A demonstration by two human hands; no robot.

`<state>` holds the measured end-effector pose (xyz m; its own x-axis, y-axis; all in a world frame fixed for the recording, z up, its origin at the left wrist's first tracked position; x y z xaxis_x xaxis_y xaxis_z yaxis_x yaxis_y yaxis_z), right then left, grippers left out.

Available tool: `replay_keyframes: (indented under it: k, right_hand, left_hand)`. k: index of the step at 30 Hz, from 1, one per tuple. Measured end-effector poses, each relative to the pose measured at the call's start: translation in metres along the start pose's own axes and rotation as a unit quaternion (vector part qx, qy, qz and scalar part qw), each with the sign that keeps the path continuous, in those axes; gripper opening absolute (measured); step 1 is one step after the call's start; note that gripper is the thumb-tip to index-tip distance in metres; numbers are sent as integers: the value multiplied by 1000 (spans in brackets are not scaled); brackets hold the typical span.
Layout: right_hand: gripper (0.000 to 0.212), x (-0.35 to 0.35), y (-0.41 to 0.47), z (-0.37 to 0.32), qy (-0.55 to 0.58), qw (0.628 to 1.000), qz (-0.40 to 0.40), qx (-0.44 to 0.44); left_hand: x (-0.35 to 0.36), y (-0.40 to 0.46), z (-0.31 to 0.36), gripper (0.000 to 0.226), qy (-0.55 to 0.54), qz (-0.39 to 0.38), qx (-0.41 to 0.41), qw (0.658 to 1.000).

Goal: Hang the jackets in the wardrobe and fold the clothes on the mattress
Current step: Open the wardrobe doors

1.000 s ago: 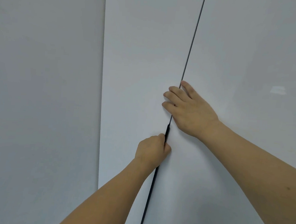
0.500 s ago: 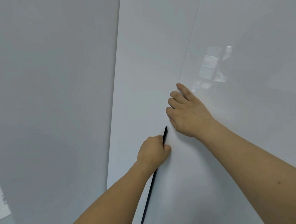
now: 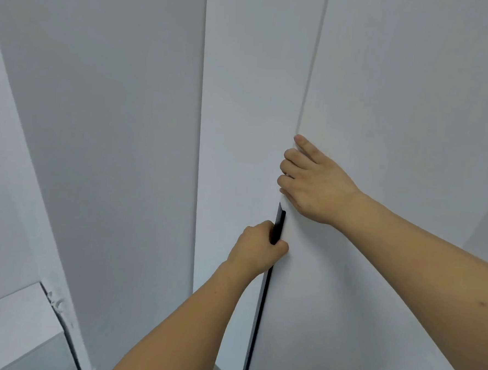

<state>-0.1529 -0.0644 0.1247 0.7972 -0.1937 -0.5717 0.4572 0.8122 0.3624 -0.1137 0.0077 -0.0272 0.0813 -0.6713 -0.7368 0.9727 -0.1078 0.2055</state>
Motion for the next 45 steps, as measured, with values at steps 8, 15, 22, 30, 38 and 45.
replay_keyframes:
  k: [8,15,22,30,38,45]
  right_hand:
    - [19,-84,-85,-31,44,995,84,-27]
    - [23,-146,-174,-29,87,995,51,-27]
    - [31,-172,-236,-23,56,998,-27,15]
    - [36,-185,-253,-30,10,998,-49,41]
    - [47,-160,-159,-40,108,981,-59,148]
    - [39,-88,-54,-21,408,826,29,387]
  left_hand:
    - [3,-117,40,43,-23,0,-11,1000]
    - [29,-203,111,41,68,54,-30,996]
    - [62,-237,155,43,103,99,-35,989]
    - [86,-255,169,41,92,120,2,988]
    - [-16,-220,74,49,168,139,27,976]
    - [-147,-148,10,54,366,191,151,898]
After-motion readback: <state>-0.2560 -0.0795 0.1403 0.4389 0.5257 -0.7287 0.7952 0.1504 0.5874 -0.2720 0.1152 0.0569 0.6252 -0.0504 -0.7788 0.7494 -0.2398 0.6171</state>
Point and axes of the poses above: each hand's wrist, its own y-axis towards the middle knuckle, its own x-axis out of the palm, z = x × y, the point moved 7 cm from there along y, towards the middle knuckle, and after that the axes turned 14 degrees about y, right-handed, at the moved point
